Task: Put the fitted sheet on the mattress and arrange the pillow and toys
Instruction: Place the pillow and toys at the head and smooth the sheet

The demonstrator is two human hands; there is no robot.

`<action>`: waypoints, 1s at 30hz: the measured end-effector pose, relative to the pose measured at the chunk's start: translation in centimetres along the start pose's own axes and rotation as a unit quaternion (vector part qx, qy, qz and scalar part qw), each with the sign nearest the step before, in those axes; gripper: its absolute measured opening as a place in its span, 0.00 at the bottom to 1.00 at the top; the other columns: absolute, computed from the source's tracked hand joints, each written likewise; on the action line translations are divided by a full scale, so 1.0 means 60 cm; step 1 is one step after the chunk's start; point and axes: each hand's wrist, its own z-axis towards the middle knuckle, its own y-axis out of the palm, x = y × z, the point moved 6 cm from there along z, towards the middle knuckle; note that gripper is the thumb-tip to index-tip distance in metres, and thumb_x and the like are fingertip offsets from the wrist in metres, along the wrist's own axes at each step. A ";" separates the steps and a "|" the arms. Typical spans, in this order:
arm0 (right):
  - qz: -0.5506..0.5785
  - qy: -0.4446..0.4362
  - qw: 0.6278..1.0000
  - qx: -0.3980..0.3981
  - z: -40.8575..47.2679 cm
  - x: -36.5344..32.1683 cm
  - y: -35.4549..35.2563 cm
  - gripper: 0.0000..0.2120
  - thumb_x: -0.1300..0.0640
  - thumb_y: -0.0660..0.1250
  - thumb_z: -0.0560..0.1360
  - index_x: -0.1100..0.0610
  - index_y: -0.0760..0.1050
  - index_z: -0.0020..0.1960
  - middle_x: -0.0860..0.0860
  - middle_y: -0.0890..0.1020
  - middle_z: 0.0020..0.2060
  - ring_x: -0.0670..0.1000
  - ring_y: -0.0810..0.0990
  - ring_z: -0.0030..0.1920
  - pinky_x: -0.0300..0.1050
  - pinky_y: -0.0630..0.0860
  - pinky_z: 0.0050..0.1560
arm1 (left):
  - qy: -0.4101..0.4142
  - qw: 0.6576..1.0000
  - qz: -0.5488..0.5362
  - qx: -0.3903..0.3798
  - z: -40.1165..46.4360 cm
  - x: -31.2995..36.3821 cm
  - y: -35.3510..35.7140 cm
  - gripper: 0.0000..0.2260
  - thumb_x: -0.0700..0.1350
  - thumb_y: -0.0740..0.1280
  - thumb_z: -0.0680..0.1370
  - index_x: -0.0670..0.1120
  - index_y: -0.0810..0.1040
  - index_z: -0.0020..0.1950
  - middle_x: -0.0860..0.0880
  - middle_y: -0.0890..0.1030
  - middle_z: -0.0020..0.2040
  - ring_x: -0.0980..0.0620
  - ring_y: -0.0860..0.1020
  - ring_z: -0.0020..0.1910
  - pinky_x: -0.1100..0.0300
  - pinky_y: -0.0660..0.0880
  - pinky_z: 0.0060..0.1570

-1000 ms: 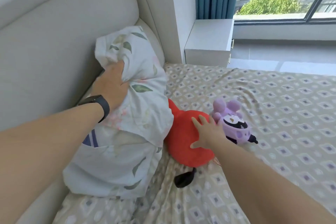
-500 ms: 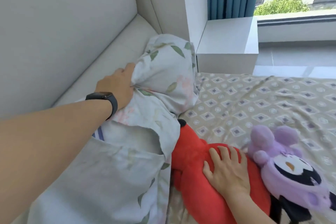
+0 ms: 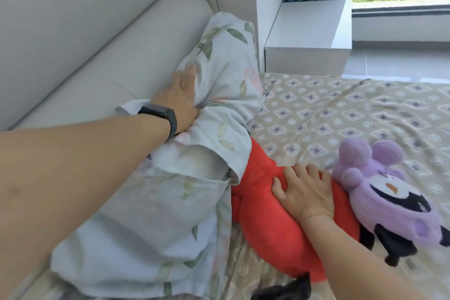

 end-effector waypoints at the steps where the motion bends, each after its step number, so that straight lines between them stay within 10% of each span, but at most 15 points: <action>1: -0.007 0.004 0.999 -0.044 -0.003 -0.004 -0.012 0.19 0.40 0.60 0.73 0.54 0.80 0.41 0.54 0.81 0.39 0.60 0.77 0.44 0.56 0.69 0.48 | 0.060 0.995 0.054 0.061 -0.027 0.024 -0.028 0.42 0.52 0.65 0.79 0.53 0.36 0.79 0.40 0.51 0.79 0.35 0.65 0.72 0.41 0.67 0.68; 4: -0.006 -0.012 0.990 -0.140 -0.021 -0.028 -0.064 0.25 0.36 0.54 0.74 0.52 0.82 0.42 0.52 0.84 0.41 0.58 0.81 0.45 0.54 0.72 0.51 | 0.324 0.928 0.183 0.002 -0.139 0.112 -0.023 0.33 0.52 0.61 0.79 0.56 0.49 0.81 0.47 0.55 0.80 0.41 0.52 0.79 0.43 0.52 0.76; 8: 0.029 -0.073 0.977 -0.197 -0.056 -0.080 -0.192 0.25 0.36 0.55 0.74 0.53 0.83 0.50 0.53 0.84 0.50 0.58 0.82 0.52 0.49 0.71 0.47 | 0.224 0.899 0.299 -0.228 -0.239 0.058 -0.008 0.25 0.53 0.53 0.82 0.60 0.55 0.80 0.49 0.45 0.83 0.43 0.41 0.81 0.38 0.42 0.76; 11: 0.010 -0.040 0.949 -0.314 -0.061 -0.054 -0.262 0.29 0.33 0.60 0.72 0.52 0.78 0.63 0.53 0.80 0.61 0.58 0.79 0.61 0.51 0.70 0.51 | 0.206 0.925 0.259 -0.187 -0.267 0.070 -0.049 0.22 0.55 0.52 0.79 0.58 0.72 0.71 0.50 0.61 0.79 0.44 0.53 0.79 0.39 0.45 0.76; 15: -0.059 -0.068 0.934 -0.346 -0.081 -0.018 -0.320 0.31 0.32 0.63 0.71 0.51 0.76 0.65 0.50 0.79 0.61 0.55 0.78 0.60 0.51 0.74 0.51 | -0.106 0.991 0.052 0.058 -0.265 -0.008 -0.164 0.23 0.59 0.58 0.74 0.50 0.69 0.66 0.47 0.71 0.65 0.42 0.69 0.63 0.42 0.66 0.65; 18: -0.077 -0.085 0.930 -0.349 -0.112 -0.019 -0.340 0.30 0.33 0.63 0.72 0.51 0.76 0.65 0.50 0.79 0.58 0.55 0.78 0.58 0.49 0.70 0.46 | -0.250 0.941 -0.192 -0.122 -0.283 -0.059 -0.119 0.44 0.66 0.70 0.72 0.49 0.52 0.78 0.45 0.72 0.63 0.39 0.75 0.60 0.47 0.75 0.54; 20: -0.069 -0.077 0.924 -0.368 -0.118 -0.024 -0.367 0.29 0.34 0.63 0.73 0.51 0.76 0.66 0.49 0.78 0.59 0.55 0.77 0.56 0.49 0.69 0.47 | -0.203 0.945 -0.177 -0.186 -0.294 -0.036 -0.094 0.38 0.63 0.69 0.75 0.48 0.58 0.77 0.44 0.76 0.64 0.40 0.78 0.58 0.50 0.76 0.52; 26: -0.202 -0.162 0.866 -0.428 -0.108 -0.101 -0.469 0.24 0.31 0.66 0.68 0.49 0.77 0.51 0.46 0.77 0.47 0.54 0.77 0.47 0.50 0.75 0.52 | -0.142 0.983 0.104 -0.048 -0.326 -0.015 -0.118 0.27 0.39 0.57 0.79 0.49 0.56 0.78 0.43 0.69 0.70 0.41 0.73 0.61 0.48 0.70 0.54; 30: -0.233 -0.192 0.785 -0.542 -0.112 -0.196 -0.428 0.24 0.35 0.65 0.76 0.54 0.78 0.61 0.51 0.77 0.55 0.54 0.76 0.53 0.47 0.71 0.56 | 0.053 0.996 -0.002 0.076 -0.409 0.069 -0.110 0.28 0.38 0.69 0.70 0.51 0.69 0.69 0.47 0.71 0.63 0.43 0.73 0.55 0.50 0.72 0.52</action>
